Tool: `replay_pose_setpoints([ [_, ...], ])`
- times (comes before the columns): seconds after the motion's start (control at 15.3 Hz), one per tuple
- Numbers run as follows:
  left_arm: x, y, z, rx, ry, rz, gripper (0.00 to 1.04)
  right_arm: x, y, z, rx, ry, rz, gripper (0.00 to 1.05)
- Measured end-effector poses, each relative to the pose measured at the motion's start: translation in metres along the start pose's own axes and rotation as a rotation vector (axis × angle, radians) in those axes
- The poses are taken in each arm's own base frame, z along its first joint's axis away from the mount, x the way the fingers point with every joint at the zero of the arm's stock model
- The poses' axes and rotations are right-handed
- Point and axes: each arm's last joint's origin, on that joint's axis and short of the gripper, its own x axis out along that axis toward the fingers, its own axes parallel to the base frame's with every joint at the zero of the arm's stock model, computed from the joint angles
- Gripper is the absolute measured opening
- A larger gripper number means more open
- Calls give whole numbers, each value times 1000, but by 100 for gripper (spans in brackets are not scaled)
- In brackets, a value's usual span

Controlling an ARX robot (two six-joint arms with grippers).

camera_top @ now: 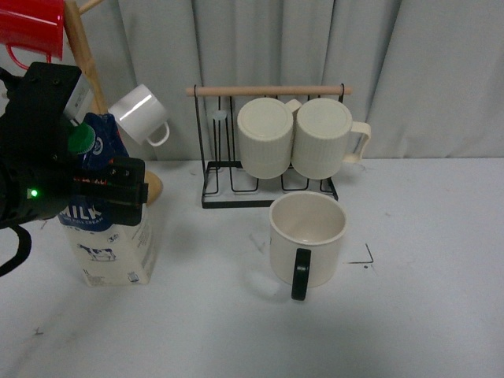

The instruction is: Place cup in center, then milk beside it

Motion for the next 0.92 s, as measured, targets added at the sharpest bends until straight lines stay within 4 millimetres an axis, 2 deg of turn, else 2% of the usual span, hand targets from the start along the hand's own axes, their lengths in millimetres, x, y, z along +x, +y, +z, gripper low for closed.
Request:
replay_pose_setpoints([
  [0.46, -3, -16, 3, -7, -18, -22, 14, 0, 0, 0, 0, 0, 0, 98],
  [0.72, -12, -30, 10, 2, -21, -67, 10, 0, 0, 0, 0, 0, 0, 98],
  [0.92, -28, -48, 26, 9, -98, -92, 10, 0, 0, 0, 0, 0, 0, 98],
])
